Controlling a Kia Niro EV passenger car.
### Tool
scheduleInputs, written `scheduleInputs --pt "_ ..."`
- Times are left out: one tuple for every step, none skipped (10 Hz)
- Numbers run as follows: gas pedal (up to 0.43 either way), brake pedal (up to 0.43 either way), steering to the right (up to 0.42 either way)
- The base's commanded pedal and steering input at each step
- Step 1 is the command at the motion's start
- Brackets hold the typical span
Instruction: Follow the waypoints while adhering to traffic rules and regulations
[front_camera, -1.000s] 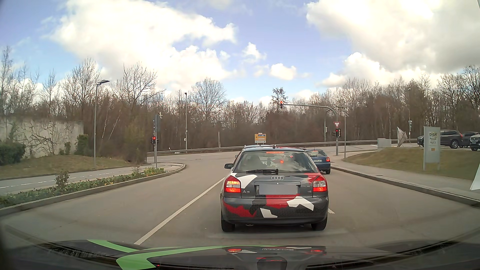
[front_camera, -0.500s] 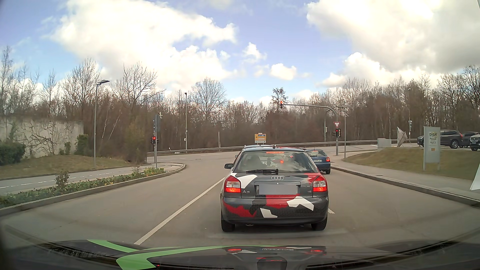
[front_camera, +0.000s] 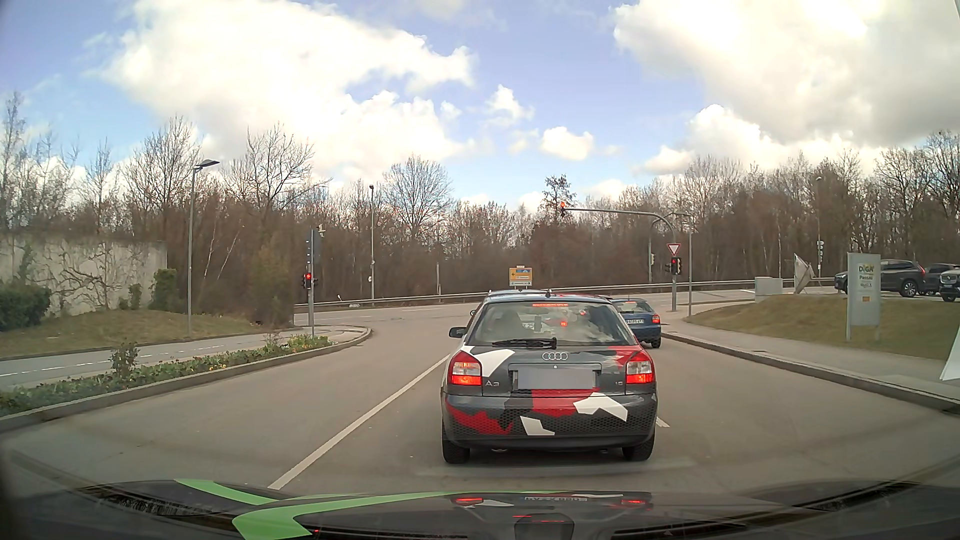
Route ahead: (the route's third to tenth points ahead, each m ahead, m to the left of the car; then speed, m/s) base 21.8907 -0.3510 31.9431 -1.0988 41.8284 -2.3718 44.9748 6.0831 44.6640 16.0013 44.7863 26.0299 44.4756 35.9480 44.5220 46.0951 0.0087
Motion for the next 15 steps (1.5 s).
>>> scheduleInputs --pt "0.000 0.305 0.040" --pt "0.000 0.305 0.040" --pt "0.000 0.305 0.040" --pt "0.000 0.311 0.038" --pt "0.000 0.317 0.036" --pt "0.000 0.311 0.034" --pt "0.000 0.311 0.033" --pt "0.000 0.311 0.031" --pt "0.000 0.311 0.024" --pt "0.000 0.311 0.019" --pt "0.000 0.311 0.019" --pt "0.000 0.311 0.019" --pt "0.000 0.311 0.019" --pt "0.000 0.311 0.019" --pt "0.000 0.311 0.019"
